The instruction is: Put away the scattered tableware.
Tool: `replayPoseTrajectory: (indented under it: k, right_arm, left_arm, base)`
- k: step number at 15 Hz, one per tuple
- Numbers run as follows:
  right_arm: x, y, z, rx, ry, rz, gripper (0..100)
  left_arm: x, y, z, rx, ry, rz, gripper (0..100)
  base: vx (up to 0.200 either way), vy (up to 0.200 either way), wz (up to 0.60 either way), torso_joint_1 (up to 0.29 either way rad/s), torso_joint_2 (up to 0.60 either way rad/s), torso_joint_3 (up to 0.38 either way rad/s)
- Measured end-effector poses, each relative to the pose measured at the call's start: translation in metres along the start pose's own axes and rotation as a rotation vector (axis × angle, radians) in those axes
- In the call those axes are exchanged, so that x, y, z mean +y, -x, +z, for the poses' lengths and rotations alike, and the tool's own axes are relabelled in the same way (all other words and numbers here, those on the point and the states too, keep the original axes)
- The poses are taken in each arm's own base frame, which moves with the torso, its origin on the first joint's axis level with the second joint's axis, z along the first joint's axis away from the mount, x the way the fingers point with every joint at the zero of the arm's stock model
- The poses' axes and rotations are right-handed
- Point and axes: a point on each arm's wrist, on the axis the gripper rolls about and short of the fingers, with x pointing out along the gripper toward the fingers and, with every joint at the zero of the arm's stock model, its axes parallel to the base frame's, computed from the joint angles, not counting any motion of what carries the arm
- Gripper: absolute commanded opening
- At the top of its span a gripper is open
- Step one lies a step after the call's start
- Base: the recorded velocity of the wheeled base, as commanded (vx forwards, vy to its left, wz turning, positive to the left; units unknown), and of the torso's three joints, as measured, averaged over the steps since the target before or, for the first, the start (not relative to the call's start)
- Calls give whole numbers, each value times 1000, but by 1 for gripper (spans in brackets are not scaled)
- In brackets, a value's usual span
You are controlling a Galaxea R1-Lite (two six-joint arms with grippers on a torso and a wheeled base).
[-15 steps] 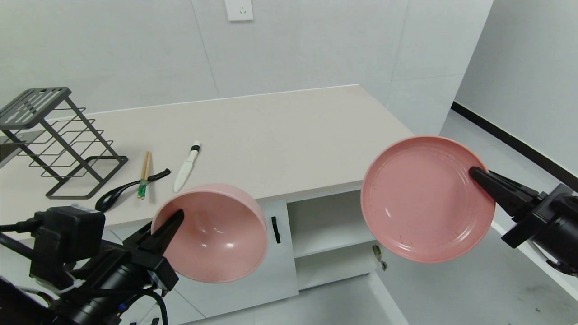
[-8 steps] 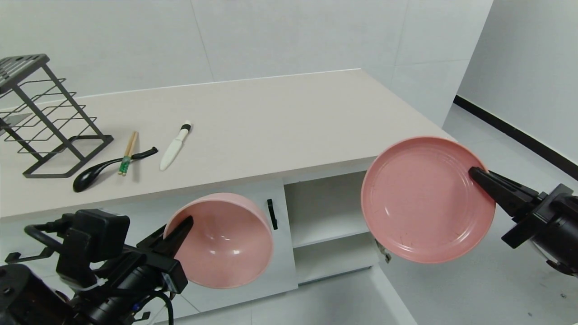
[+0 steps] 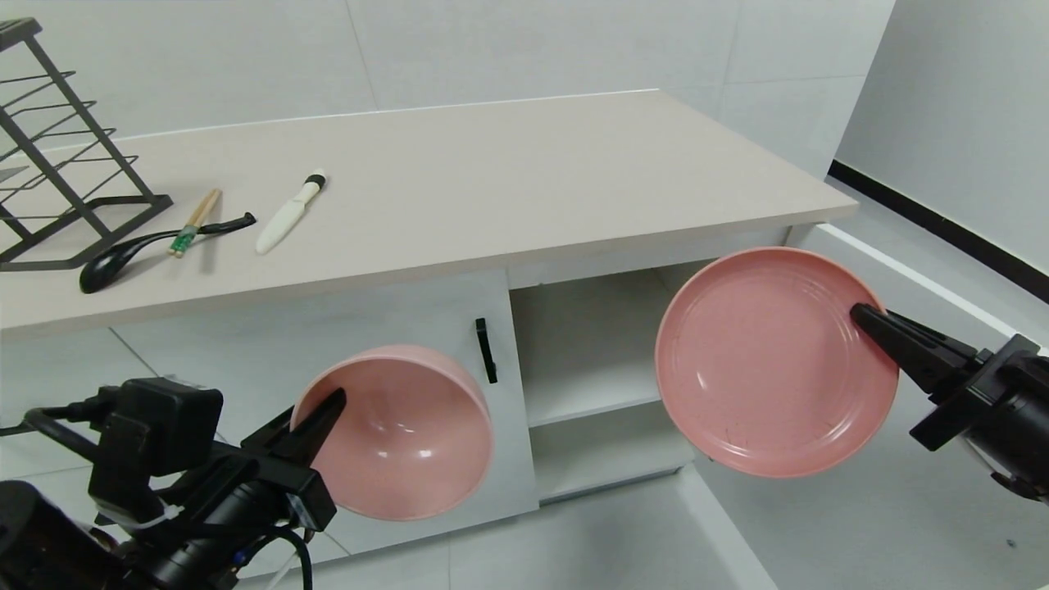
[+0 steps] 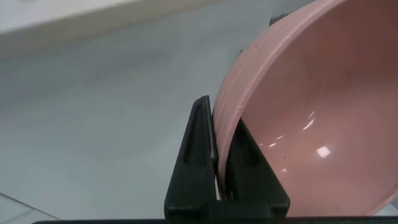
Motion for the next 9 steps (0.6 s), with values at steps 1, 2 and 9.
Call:
replayPoseTrajectory:
  k: [1, 2, 9]
  right_arm:
    - [0, 0, 0, 0, 0, 0, 0]
    - [0, 0, 0, 0, 0, 1, 0]
    - [0, 0, -1, 3, 0, 0, 0]
  left_arm:
    - [0, 0, 0, -2, 1, 0, 0]
    - [0, 0, 0, -1, 1, 0, 0]
    - [0, 0, 0, -1, 4, 0, 0]
  base:
    - [0, 0, 0, -246, 359, 159]
    - [0, 0, 0, -246, 344, 144]
    - [0, 0, 0, -178, 311, 123]
